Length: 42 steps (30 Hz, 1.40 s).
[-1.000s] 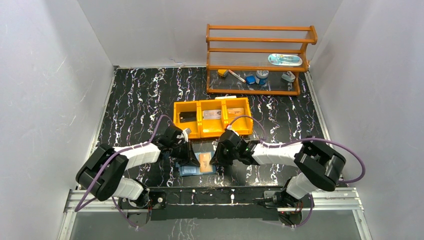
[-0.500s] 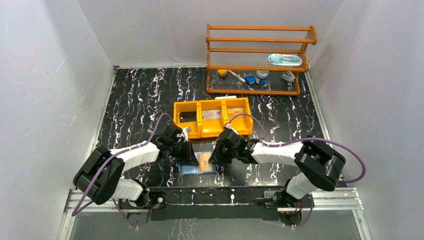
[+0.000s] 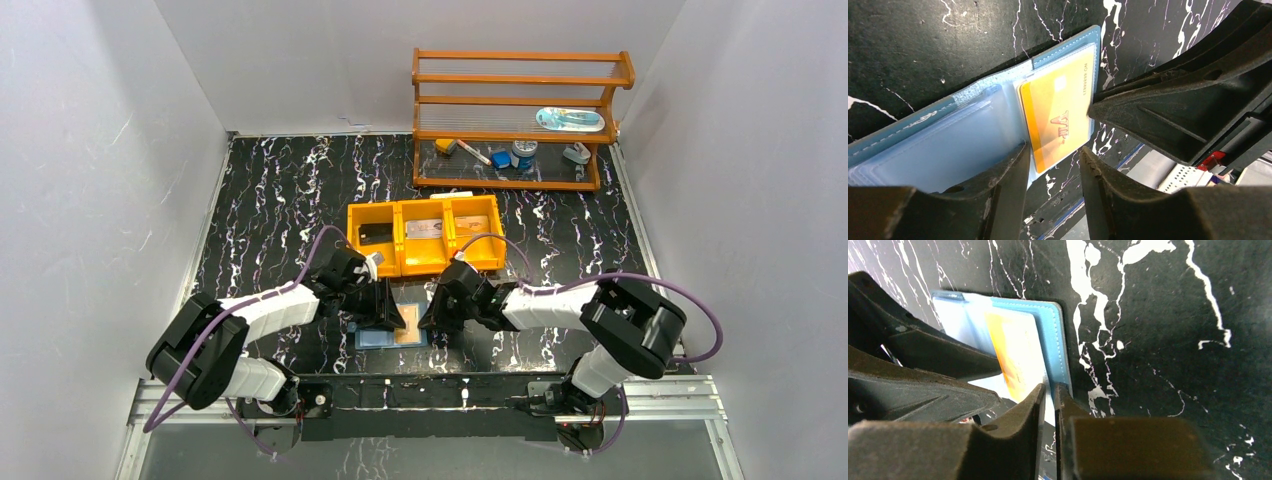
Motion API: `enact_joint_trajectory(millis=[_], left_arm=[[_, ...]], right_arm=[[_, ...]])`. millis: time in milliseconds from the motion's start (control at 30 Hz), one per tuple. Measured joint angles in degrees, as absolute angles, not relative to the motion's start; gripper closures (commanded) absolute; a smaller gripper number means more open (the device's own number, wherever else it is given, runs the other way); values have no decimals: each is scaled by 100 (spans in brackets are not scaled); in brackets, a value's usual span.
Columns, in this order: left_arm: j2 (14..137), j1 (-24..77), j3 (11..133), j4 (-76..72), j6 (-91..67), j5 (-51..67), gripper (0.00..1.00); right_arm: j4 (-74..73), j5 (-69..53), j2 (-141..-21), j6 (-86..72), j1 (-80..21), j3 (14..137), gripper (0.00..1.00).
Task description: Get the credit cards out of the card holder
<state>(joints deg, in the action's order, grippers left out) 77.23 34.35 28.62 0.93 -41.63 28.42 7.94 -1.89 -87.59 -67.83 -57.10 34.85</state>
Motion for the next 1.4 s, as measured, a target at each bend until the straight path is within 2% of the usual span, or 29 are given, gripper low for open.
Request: enact_joint_trajectory(millis=[167,367,700,1000,1100,1400], left_arm=[[7546,3435,2869,187,-4154,2781,50],[7249,3435,3111,563,-3957,2606,48],[7199,3435,3229,757,-3874,2427,46],[7439,3435,3131,548,-3953,2495,45],[7435,3435,3118,541,-3964,2462,40],[7140,3435,3175,956,-3809,2075,34]], right_arm=[[298,-3,-8552,-6674,-5712,3625,71],[95,84,-8211,-6477,-5708,3809,70],[639,-414,-9139,-6584,-5708,3977,73],[1678,-744,-9297,-7059,-5697,3544,75],[1754,-751,-9301,-7126,-5695,3507,76],[1752,-749,-9317,-7185,-5695,3507,77]])
